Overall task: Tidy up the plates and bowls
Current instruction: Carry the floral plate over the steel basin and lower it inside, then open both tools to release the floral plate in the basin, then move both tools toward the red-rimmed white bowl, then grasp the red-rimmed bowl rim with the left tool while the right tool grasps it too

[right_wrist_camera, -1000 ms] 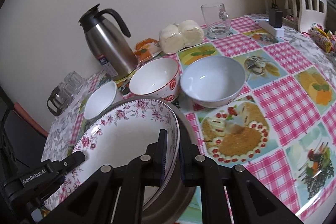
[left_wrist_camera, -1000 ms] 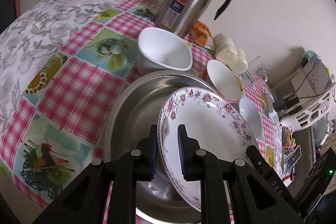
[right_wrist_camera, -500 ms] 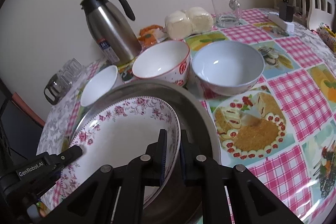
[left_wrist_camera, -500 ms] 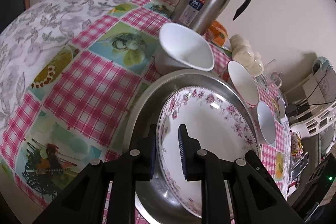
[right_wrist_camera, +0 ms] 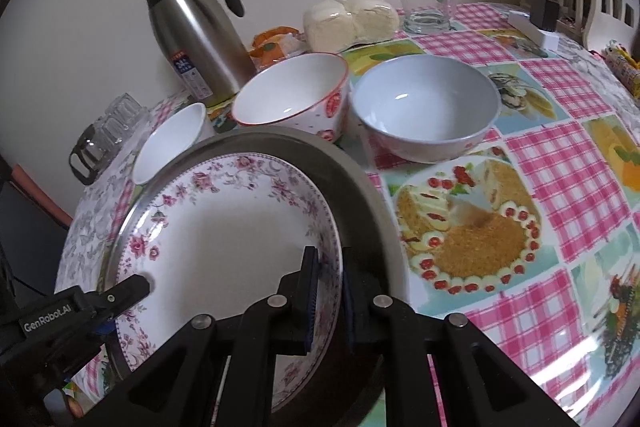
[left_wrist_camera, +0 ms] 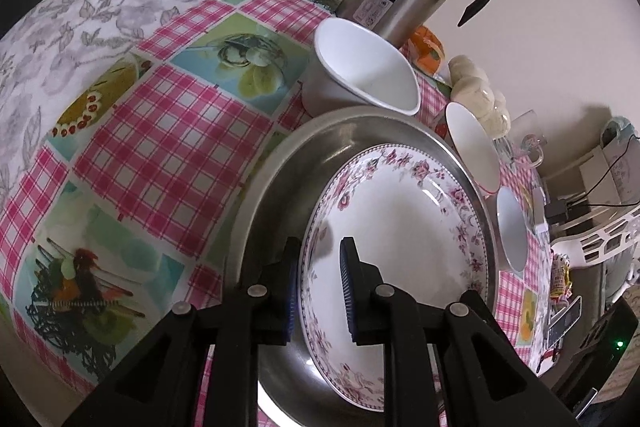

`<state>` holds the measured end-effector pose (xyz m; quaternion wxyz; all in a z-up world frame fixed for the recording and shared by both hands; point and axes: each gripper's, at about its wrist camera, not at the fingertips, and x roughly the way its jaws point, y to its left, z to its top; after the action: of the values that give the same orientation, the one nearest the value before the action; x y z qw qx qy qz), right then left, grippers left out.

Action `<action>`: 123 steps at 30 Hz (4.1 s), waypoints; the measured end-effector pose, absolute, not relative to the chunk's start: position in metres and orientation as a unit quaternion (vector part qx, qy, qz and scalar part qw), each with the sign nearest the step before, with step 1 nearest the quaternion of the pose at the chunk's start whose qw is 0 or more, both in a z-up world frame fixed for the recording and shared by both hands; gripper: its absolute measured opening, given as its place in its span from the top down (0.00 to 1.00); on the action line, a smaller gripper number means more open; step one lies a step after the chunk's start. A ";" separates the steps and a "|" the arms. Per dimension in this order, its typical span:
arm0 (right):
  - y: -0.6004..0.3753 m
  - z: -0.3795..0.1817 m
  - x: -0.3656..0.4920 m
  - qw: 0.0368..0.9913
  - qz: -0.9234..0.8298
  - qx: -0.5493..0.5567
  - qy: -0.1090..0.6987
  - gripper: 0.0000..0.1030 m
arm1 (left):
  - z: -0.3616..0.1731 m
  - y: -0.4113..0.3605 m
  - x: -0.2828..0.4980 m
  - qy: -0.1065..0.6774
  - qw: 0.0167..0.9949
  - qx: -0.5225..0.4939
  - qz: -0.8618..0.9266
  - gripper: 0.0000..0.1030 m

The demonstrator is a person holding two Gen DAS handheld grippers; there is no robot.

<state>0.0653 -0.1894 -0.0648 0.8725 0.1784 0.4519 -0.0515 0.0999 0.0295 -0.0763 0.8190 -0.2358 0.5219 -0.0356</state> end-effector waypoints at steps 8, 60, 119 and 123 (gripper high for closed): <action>-0.192 -0.062 0.064 0.869 -0.054 0.178 0.459 0.89 | -0.078 0.028 0.099 0.535 0.808 -0.243 -0.033 0.82; -0.182 -0.025 0.056 0.901 -0.077 0.076 0.421 0.02 | -0.047 0.038 0.095 0.499 0.854 -0.132 0.064 0.13; -0.229 0.020 0.190 0.886 -0.028 0.066 0.458 0.00 | -0.005 -0.032 0.256 0.543 0.813 -0.116 -0.175 0.03; -0.231 0.011 0.209 0.871 -0.028 0.065 0.486 0.00 | -0.009 -0.047 0.262 0.559 0.805 -0.103 -0.171 0.12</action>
<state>0.2091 -0.2314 0.0113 0.8711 0.0648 0.4861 -0.0285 0.2624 -0.0473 -0.0095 0.8050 -0.1027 0.5586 -0.1714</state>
